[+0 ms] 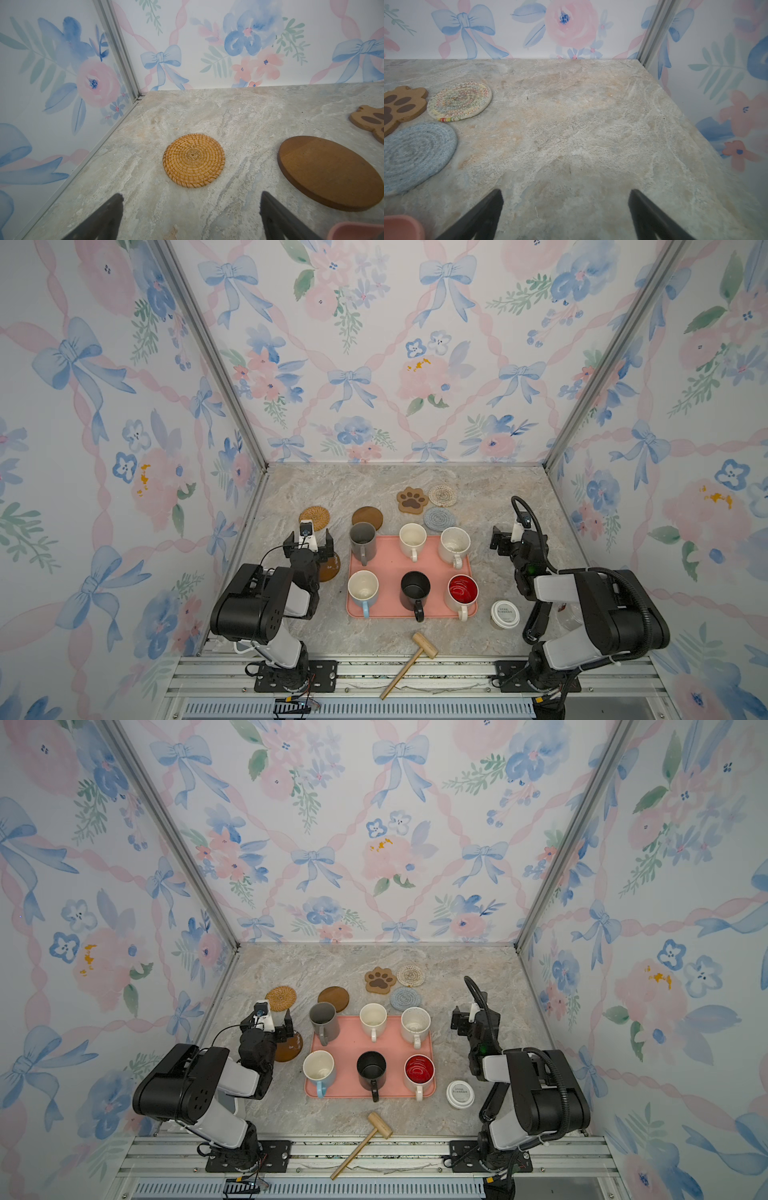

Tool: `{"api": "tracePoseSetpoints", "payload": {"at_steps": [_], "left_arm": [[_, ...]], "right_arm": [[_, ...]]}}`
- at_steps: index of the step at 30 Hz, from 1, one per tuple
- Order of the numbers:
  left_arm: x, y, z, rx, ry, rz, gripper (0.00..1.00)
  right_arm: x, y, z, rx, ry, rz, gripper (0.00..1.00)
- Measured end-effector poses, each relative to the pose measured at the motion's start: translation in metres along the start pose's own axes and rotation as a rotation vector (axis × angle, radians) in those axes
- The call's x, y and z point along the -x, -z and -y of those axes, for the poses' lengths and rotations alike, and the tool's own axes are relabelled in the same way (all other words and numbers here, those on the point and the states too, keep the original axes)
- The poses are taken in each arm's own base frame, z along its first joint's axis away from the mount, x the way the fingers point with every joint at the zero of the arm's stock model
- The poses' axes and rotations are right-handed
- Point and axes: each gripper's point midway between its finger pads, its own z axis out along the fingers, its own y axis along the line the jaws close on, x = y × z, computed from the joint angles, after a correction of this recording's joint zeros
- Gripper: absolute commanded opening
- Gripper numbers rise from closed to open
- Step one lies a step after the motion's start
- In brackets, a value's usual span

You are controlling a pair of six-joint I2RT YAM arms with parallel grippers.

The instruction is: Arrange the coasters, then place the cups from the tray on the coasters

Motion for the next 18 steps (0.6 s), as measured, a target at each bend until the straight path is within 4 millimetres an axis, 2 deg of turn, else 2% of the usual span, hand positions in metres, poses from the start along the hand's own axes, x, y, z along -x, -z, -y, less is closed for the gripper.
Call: {"api": "tracePoseSetpoints", "payload": {"at_steps": [14,18], "left_arm": [[-0.0006,0.0,0.0,0.0,0.0,-0.002,0.98],[-0.001,-0.0002,-0.001,0.002,0.001,-0.004,0.94]], "right_arm": [[0.0,0.0,0.0,0.0,0.0,0.0,0.98],[0.0,-0.0005,0.0,0.0,0.001,-0.003,0.96]]}}
